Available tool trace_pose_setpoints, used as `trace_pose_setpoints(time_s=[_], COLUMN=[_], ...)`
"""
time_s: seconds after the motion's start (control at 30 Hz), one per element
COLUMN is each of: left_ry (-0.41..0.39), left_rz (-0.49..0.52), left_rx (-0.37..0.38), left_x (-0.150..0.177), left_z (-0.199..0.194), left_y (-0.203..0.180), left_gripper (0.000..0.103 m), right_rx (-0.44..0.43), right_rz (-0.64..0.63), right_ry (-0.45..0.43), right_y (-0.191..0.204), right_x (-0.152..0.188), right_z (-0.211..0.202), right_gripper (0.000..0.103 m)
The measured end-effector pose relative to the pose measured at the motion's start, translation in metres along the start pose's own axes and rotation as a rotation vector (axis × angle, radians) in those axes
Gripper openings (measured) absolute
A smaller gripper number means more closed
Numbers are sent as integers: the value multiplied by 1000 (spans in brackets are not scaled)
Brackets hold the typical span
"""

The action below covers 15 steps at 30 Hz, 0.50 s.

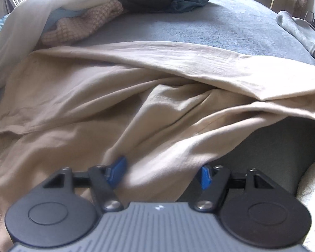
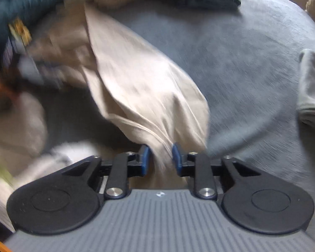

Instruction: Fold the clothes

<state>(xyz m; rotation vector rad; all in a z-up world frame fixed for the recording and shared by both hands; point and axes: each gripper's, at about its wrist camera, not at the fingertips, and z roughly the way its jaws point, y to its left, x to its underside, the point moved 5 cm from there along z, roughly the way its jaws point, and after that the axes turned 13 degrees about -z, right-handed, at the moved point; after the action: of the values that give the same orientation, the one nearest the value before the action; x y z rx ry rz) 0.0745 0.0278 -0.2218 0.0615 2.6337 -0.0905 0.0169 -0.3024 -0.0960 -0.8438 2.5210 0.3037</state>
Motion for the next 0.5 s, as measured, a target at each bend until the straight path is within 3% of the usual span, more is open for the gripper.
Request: trace_pose_setpoints(time_s=[0.07, 0.1, 0.23, 0.33, 0.5], left_ry=[1, 2, 8, 12, 19], left_rz=[6, 11, 17, 12, 6], left_rx=[-2, -3, -6, -6, -5], left_x=[-1, -1, 0, -1, -2], left_z=[0, 1, 5, 8, 12], left_y=[0, 1, 2, 3, 7], left_gripper=[70, 71, 72, 73, 75], right_rx=[-83, -114, -138, -74, 14], right_rz=[73, 106, 168, 110, -146], right_ry=[-90, -137, -226, -141, 35], right_y=[-3, -6, -15, -10, 30], right_x=[-11, -17, -43, -48, -36], right_z=[-9, -13, -10, 16, 63], right_gripper=[51, 55, 57, 58, 58])
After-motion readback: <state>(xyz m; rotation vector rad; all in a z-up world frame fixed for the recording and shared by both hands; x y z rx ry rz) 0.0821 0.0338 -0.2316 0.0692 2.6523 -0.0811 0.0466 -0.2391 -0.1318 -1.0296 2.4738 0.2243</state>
